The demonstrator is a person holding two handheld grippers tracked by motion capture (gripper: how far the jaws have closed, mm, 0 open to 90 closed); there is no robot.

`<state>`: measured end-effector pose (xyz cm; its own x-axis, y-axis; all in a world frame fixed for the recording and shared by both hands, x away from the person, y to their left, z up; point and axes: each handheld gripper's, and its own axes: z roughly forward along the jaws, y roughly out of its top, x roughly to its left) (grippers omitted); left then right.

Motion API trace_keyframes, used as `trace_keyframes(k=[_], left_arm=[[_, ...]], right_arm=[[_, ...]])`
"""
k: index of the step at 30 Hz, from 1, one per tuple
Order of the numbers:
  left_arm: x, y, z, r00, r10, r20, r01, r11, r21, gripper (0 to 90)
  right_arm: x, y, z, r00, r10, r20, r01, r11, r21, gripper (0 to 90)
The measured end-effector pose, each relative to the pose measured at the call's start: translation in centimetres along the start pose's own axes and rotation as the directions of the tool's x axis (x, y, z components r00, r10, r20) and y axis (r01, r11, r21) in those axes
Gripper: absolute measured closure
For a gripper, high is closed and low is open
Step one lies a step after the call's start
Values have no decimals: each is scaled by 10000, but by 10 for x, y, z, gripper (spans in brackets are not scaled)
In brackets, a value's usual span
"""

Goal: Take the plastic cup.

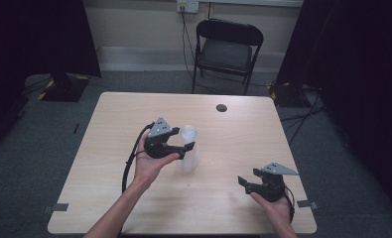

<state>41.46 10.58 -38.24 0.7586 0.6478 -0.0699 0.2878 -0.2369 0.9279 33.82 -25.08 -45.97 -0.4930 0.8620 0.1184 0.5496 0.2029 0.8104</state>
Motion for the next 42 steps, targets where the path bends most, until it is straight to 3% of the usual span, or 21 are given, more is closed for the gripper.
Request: trace_keyframes(k=[4,10,13,16,23,29,35,42], left_arm=[[2,-2,6,9994,335,-3,-335,9993,174,229],[5,-7,15,9995,-67,312,61,9997,215,258],[6,-11,20,9996,50,261,-62,9990,443,263],[7,-13,22,9995,-69,310,58,9993,369,264],[0,-15,34,9990,329,301,-346,9976,598,231],[4,-18,37,9998,191,107,-197,9981,575,234],[2,-19,40,9987,421,270,-435,9976,531,196],[2,-19,40,9986,477,211,-490,9966,655,310]], right_arm=[[0,0,0,10000,0,-31,0,10000,4,280],[-1,-1,1,10000,34,-45,-34,10000,7,280],[-2,-1,0,9994,241,-244,-242,9997,-55,280],[-3,-2,0,9994,258,-218,-258,9997,-16,279],[-2,-2,2,9993,219,-296,-218,9998,43,280],[-3,-2,2,9993,177,-331,-175,9998,53,280],[-3,-2,3,9991,227,-345,-225,9997,70,280],[-2,-2,3,9992,219,-332,-218,9998,38,280]])
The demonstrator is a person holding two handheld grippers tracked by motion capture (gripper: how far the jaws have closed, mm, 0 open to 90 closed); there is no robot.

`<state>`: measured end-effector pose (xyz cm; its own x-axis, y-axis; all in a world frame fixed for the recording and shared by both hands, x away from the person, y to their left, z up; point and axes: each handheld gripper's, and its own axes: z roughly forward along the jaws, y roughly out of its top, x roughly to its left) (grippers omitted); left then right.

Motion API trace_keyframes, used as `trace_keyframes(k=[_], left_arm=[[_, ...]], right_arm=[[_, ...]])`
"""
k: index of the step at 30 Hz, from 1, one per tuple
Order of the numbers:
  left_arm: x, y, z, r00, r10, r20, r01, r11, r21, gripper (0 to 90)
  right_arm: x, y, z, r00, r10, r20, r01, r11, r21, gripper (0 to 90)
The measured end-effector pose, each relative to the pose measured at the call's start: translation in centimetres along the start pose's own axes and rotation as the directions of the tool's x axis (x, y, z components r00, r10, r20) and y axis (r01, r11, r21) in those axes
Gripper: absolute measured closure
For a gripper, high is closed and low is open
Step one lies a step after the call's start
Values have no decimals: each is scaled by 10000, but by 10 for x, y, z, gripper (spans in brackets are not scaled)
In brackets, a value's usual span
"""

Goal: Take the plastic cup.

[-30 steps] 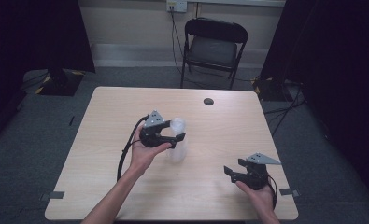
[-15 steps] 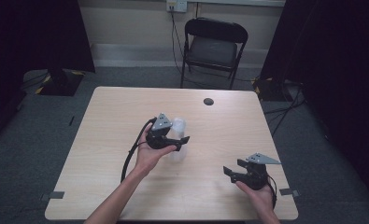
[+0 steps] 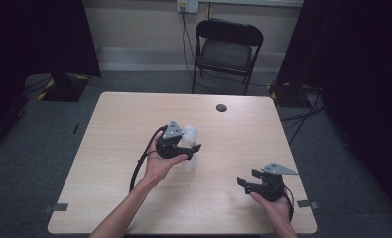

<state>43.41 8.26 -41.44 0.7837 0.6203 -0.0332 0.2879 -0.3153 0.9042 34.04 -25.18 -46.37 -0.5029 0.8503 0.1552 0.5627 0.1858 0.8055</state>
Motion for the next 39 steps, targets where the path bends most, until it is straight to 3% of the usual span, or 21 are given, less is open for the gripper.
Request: trace_keyframes(k=[8,15,24,32,39], left_arm=[[-2,2,-2,10000,-71,11,71,10000,-50,312],[-7,7,-6,9998,174,-63,-174,9998,-86,323],[-9,12,-12,9999,43,-105,-47,9992,-393,335],[-9,17,-16,9995,-305,8,305,9975,-632,340],[-11,21,-20,9997,-241,-67,236,9971,-730,339]], right_arm=[[0,0,0,10000,21,-14,-21,10000,12,280],[1,0,0,10000,-27,-40,27,10000,4,280],[0,0,1,10000,-13,-58,13,10000,32,280],[1,1,2,10000,15,-33,-15,10000,27,280],[0,1,2,10000,7,-61,-7,10000,4,280]])
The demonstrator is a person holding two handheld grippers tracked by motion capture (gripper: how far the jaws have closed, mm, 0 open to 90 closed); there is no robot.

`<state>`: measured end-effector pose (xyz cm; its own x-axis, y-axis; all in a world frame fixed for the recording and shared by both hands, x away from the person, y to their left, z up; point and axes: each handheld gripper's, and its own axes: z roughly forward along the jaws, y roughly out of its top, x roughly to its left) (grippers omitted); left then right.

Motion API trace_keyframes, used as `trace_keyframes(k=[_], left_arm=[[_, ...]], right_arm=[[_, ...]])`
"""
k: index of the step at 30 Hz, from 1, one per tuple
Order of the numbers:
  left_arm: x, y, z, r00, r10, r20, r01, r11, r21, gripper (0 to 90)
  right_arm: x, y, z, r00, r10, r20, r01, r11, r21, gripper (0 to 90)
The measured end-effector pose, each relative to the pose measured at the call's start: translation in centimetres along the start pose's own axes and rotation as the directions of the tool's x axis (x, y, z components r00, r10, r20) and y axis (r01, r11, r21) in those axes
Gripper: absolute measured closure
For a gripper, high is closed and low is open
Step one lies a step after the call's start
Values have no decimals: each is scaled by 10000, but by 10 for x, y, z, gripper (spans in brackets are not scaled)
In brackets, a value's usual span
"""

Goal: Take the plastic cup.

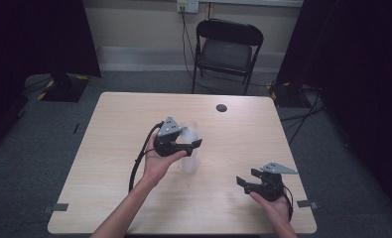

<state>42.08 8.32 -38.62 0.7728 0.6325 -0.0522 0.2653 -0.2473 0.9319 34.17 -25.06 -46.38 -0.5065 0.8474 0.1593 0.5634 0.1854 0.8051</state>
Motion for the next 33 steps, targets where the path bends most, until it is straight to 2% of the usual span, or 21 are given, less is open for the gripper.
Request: trace_keyframes(k=[9,12,18,25,33], left_arm=[[-3,10,-3,9998,183,-57,-184,9997,-137,345],[-3,12,-6,10000,-29,12,29,9991,-417,345],[-2,13,-8,9993,-364,101,369,9982,-479,339],[-3,17,-9,9995,-310,-24,307,9970,-715,342],[-6,25,-13,10000,9,-34,-12,9956,-934,354]], right_arm=[[1,0,1,10000,-11,-31,11,10000,27,281],[1,0,2,10000,-30,-36,30,10000,20,281],[2,0,1,10000,-54,-2,54,10000,-31,282],[2,0,1,10000,-51,-1,51,10000,-38,282],[2,0,1,10000,-68,-9,68,10000,-71,283]])
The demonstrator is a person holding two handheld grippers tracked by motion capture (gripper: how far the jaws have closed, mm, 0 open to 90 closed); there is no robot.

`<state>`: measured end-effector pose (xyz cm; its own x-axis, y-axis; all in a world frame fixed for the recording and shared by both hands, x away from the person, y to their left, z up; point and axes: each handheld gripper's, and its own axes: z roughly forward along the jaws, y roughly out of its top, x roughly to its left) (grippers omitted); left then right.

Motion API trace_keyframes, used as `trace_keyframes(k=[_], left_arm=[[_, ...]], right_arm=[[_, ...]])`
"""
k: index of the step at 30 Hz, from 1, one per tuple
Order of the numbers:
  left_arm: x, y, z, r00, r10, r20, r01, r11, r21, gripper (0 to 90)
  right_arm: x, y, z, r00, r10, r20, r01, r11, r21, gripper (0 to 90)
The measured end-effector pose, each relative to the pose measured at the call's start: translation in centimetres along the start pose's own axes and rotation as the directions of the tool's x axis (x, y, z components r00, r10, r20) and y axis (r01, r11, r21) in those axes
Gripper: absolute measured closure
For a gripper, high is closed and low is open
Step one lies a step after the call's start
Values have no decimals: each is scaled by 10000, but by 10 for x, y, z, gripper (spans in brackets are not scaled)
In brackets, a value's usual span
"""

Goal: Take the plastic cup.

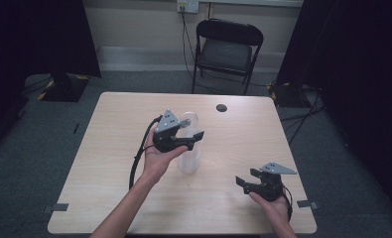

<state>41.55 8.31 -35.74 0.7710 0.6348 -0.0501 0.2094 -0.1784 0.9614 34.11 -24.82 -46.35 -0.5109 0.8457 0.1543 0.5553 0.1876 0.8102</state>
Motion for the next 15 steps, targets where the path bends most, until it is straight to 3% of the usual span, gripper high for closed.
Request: trace_keyframes(k=[9,15], left_arm=[[3,5,-7,9982,-595,114,599,9973,-427,354],[2,12,-13,9984,-514,249,531,9959,-727,354]], right_arm=[[0,0,0,10000,0,-19,0,10000,5,283],[0,0,1,10000,16,-38,-16,10000,35,283]])
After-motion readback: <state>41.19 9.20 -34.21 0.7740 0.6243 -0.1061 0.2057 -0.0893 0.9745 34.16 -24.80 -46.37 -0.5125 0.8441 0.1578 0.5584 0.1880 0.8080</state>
